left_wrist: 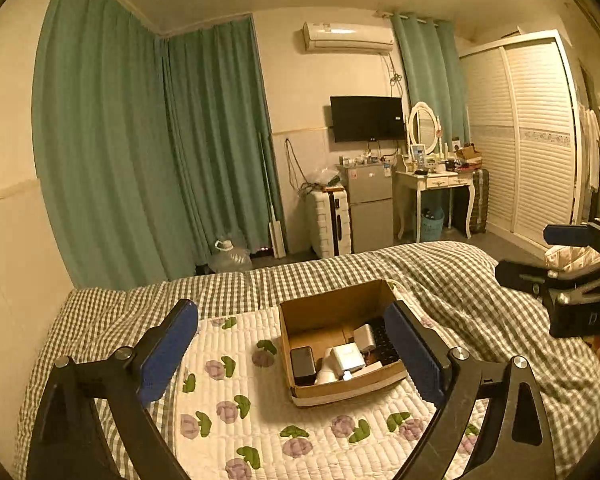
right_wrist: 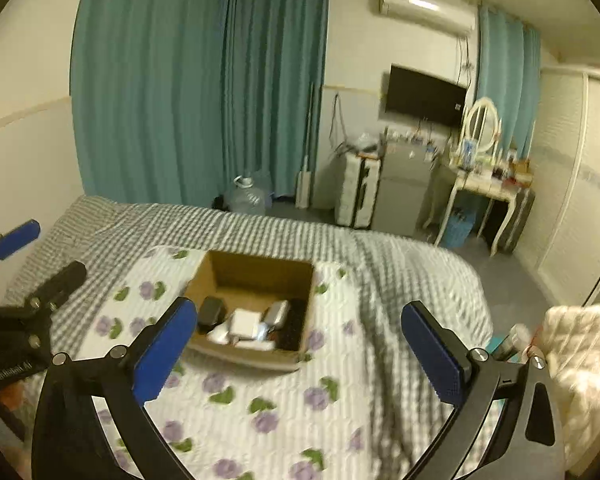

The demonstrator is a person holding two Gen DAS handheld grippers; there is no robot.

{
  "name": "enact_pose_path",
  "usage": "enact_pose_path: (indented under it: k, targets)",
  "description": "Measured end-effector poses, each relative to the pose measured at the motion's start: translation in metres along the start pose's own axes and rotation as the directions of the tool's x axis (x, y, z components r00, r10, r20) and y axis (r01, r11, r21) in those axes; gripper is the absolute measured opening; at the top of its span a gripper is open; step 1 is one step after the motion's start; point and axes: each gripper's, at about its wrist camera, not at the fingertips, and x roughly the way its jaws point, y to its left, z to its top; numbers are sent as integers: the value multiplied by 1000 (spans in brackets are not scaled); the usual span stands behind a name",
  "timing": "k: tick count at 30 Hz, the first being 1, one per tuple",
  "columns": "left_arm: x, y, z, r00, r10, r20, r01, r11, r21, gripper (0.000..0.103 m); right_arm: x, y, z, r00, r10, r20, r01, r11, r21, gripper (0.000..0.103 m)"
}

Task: Organize rigid objects

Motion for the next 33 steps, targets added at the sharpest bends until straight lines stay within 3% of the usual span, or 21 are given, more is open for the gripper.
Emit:
enact_pose_path:
  k: [4, 6, 12, 18, 23, 33]
  targets:
    - [4, -3, -22, 1000, -13, 17, 14, 1000, -11, 97, 3, -1, -11, 998, 16, 59, -19, 998, 53, 103]
    - [11, -3, -35, 1000, -18, 10, 19, 1000, -25, 97, 12, 9, -33, 994, 24, 107, -31, 997, 70, 103]
    - [30, -7, -75, 999, -10, -36, 8, 998, -61, 97, 41, 15, -76, 987, -37, 154, 31, 999, 42, 103]
    - [32, -12, -98, 999, 49, -20, -49, 998, -32, 97, 76, 10, -107, 996, -1, 92, -5, 998, 60, 103]
    - [29, -16, -100, 1000, 18, -26, -20, 998, -53, 97, 85, 4, -114, 998, 38, 55, -45, 991, 128, 103]
    - [28, -13, -97, 999, 16, -35, -18, 998, -62, 97, 81, 3, -117, 998, 12, 67, -19, 993, 115, 103]
